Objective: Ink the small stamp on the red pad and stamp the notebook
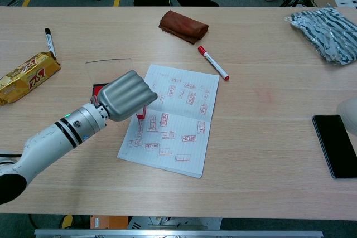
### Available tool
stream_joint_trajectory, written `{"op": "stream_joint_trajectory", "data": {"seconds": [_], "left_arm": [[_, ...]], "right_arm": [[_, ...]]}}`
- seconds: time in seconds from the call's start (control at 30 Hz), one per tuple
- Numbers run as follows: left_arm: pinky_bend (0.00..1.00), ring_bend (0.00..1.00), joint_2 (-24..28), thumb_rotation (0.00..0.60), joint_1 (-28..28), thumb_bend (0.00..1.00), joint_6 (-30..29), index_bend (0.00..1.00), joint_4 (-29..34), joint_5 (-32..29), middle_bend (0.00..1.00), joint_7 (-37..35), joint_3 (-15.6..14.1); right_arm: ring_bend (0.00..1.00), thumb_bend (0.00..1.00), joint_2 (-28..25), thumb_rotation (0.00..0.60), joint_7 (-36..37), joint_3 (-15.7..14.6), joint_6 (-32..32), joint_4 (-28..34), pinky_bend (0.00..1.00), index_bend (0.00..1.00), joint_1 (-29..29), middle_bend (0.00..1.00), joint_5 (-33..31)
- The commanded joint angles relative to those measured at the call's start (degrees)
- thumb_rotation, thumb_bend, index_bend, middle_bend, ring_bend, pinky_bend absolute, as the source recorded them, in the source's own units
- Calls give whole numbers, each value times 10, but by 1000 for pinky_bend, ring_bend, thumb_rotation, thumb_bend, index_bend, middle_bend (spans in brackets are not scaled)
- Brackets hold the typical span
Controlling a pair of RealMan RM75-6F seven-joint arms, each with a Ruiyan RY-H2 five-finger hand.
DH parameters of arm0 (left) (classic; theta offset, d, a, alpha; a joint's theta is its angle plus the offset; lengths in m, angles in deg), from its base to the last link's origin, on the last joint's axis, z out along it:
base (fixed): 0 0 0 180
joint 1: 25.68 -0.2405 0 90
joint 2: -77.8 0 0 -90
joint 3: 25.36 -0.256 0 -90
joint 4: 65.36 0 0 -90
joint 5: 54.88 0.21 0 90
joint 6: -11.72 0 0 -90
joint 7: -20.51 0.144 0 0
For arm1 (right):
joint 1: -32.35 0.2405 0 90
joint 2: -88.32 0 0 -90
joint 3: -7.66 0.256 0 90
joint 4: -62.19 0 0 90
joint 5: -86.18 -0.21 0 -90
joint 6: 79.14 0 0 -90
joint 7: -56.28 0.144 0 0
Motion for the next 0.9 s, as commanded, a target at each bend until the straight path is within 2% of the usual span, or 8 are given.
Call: {"op": "stream_joint_trajectory", "data": {"seconds": [0.03, 0.27, 0.5, 0.67, 0.9], "left_arm": [[1000, 1000, 30, 600, -5, 290, -21, 573, 35, 1, 1000, -2, 17], [1000, 1000, 97, 600, -41, 290, -77, 566, 100, -9, 1000, -19, 26], [1000, 1000, 153, 600, -90, 290, -120, 557, 130, -3, 1000, -35, -5], [1000, 1000, 167, 600, -119, 290, -131, 550, 130, 7, 1000, -45, -35], [1000, 1000, 147, 600, -135, 290, -123, 539, 105, 15, 1000, -59, -45]], "right_arm": [[358, 158, 1, 600, 2, 0, 1, -1, 459, 331, 1, 400, 1], [355, 159, 0, 600, 10, 3, 4, -4, 459, 331, 8, 400, 8], [354, 158, 5, 600, 12, 4, 14, -8, 459, 331, 17, 400, 14], [353, 158, 7, 600, 10, 3, 16, -9, 459, 331, 21, 400, 18], [352, 158, 7, 600, 9, 1, 14, -8, 459, 331, 19, 400, 17]]}}
